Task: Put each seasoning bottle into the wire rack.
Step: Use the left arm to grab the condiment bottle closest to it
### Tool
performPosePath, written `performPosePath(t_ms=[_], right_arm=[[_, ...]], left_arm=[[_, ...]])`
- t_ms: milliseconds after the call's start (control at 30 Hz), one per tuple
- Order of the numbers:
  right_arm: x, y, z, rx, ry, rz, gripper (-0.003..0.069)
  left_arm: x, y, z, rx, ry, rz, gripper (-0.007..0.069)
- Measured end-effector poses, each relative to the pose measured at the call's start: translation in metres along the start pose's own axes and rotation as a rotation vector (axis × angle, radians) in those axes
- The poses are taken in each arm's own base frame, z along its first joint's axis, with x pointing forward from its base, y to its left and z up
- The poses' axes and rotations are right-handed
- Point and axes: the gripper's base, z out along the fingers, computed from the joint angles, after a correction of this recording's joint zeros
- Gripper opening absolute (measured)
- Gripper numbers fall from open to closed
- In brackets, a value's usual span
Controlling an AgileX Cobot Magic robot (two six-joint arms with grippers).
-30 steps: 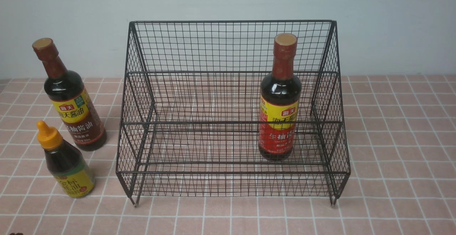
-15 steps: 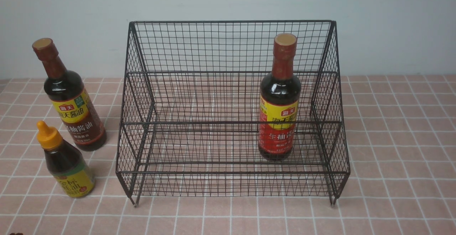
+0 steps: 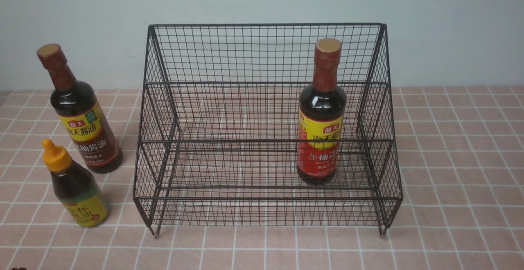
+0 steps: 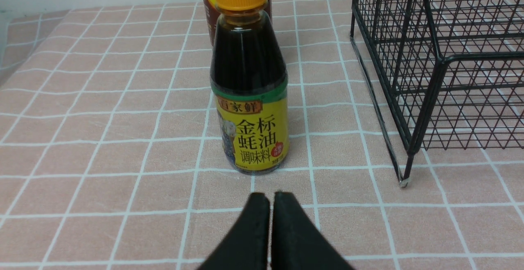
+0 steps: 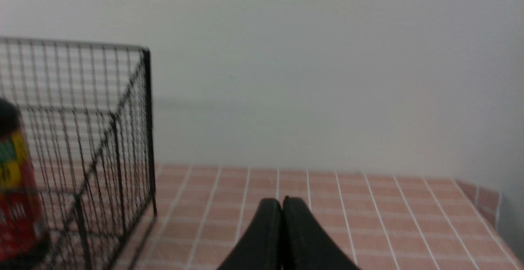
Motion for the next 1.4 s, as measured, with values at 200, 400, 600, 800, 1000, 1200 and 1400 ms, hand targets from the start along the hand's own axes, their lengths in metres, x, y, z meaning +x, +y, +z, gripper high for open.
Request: performPosePath(t_ms=[200,400,600,800,1000,1200,1400], right_arm=[[0.059,0.002,-0.008,0.02,0.075,-0.008,-0.0015],[0.064,0.003,-0.01,0.012,0.133,-0.006,-0.0015],[0.064,0.007,-0.01,-0.056,0.128,0.011,-0.0015],[0.064,0.007,-0.01,-0.068,0.128,0.011,-0.0015],[0.064,0.007,-0.01,-0.068,0.128,0.012,-0.0015],[0.064,0.007,-0.01,-0.068,0.128,0.012,-0.0015],[0.064,0.007,-0.01,-0.068,0.128,0.012,-0.0015]], left_arm=[[0.0,0.0,0.0,0.0,0.0,0.0,-0.0007],[0.0,0.0,0.0,0.0,0.0,-0.001,-0.0007],[0.0,0.0,0.0,0.0,0.0,-0.001,-0.0007],[0.0,0.0,0.0,0.0,0.0,-0.001,-0.0007],[0.0,0.0,0.0,0.0,0.0,-0.001,-0.0007],[0.0,0.0,0.0,0.0,0.0,-0.001,-0.0007],[0.0,0.0,0.0,0.0,0.0,-0.001,-0.0007]])
